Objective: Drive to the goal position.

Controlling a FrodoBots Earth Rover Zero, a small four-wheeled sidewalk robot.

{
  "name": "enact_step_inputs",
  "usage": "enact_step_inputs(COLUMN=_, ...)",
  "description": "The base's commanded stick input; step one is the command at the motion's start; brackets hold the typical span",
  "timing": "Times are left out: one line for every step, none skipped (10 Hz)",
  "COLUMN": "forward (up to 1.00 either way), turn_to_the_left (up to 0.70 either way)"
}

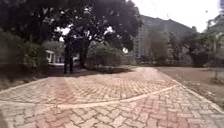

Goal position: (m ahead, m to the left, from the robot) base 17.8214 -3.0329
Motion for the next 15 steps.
enact_step_inputs(forward=0.7, turn_to_the_left=0.0)
enact_step_inputs(forward=0.7, turn_to_the_left=0.0)
enact_step_inputs(forward=0.7, turn_to_the_left=0.0)
enact_step_inputs(forward=0.7, turn_to_the_left=0.0)
enact_step_inputs(forward=0.7, turn_to_the_left=0.0)
enact_step_inputs(forward=0.7, turn_to_the_left=0.0)
enact_step_inputs(forward=0.7, turn_to_the_left=0.0)
enact_step_inputs(forward=0.7, turn_to_the_left=0.0)
enact_step_inputs(forward=0.7, turn_to_the_left=0.0)
enact_step_inputs(forward=0.7, turn_to_the_left=0.0)
enact_step_inputs(forward=0.7, turn_to_the_left=0.0)
enact_step_inputs(forward=0.7, turn_to_the_left=0.0)
enact_step_inputs(forward=0.7, turn_to_the_left=0.0)
enact_step_inputs(forward=0.7, turn_to_the_left=0.0)
enact_step_inputs(forward=0.7, turn_to_the_left=0.0)
